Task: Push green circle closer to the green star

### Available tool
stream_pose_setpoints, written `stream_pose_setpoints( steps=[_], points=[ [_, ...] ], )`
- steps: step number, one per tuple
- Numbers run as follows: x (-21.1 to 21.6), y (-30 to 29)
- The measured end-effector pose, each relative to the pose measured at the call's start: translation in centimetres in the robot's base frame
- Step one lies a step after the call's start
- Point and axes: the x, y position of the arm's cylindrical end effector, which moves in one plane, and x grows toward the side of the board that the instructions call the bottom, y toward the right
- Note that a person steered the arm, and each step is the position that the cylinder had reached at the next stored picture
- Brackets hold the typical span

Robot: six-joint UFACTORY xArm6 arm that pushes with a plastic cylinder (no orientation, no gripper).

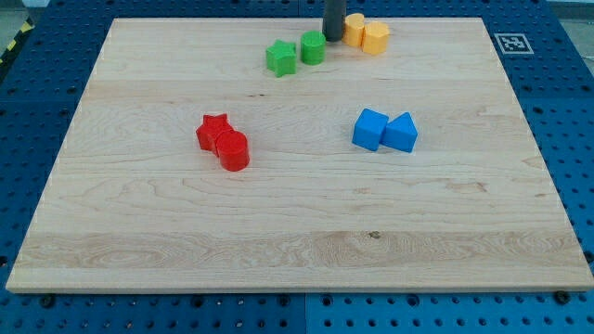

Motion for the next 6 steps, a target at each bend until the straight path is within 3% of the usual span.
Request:
stream_pose_setpoints(
  steps=[6],
  points=[
    [2.3, -3.4]
  ],
)
